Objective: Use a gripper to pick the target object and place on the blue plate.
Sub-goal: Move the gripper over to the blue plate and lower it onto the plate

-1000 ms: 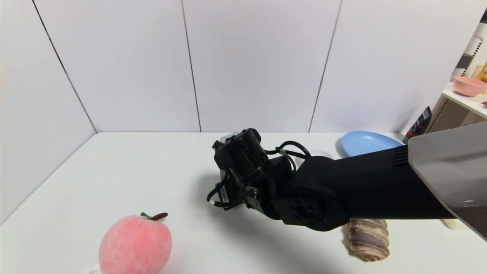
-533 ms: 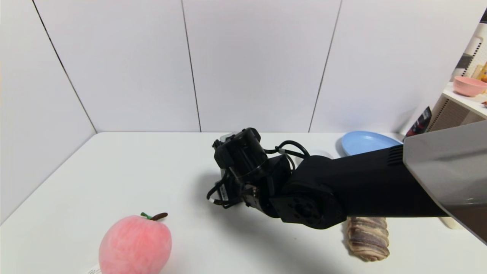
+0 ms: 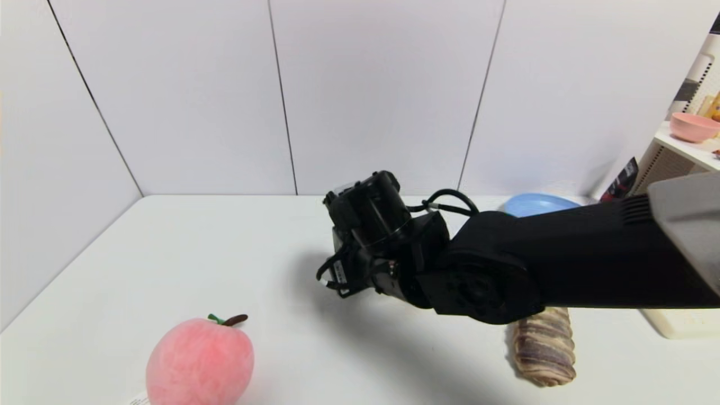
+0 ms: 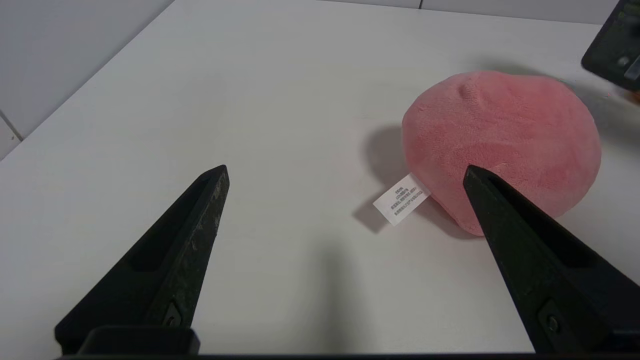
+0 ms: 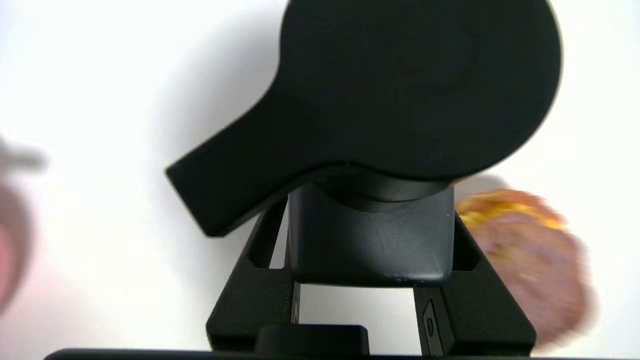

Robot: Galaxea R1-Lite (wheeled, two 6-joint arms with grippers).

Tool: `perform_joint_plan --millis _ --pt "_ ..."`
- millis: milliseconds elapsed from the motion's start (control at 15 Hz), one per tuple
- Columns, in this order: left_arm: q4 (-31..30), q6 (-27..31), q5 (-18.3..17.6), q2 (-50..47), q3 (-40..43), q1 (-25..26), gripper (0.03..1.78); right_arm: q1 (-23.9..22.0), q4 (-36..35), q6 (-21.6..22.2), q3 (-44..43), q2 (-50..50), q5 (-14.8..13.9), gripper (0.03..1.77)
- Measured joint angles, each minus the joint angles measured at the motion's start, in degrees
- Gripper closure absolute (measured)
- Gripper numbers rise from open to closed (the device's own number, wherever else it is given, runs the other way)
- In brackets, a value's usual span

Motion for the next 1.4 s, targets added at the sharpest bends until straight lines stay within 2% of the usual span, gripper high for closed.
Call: perform_joint_plan --millis 200,400,600,1000,1200,1400 --pt "0.0 0.0 0.0 0.0 0.0 0.0 0.12 -1.8 3.5 0.0 -4.2 -4.7 0.0 1.19" --pt "0.0 0.0 0.0 0.0 0.0 0.0 0.12 -7.9 3.8 -0.8 -7.7 -8.1 0.0 1.19" --pt "0.0 0.0 0.0 0.0 0.0 0.0 0.12 -18.3 3.7 -2.2 -9.4 -10.0 0.0 1.19" --pt "0.0 0.0 0.0 0.0 0.0 0.0 0.12 -41.3 3.2 -2.5 -7.4 -9.2 0.2 1.19" --pt "0.0 0.0 0.0 0.0 0.0 0.0 0.12 -48.6 3.3 -2.1 -6.8 -6.5 0.3 1.19" --pt "0.0 0.0 0.0 0.0 0.0 0.0 0.12 -53.1 3.0 -1.8 -3.8 -3.9 0.3 1.19"
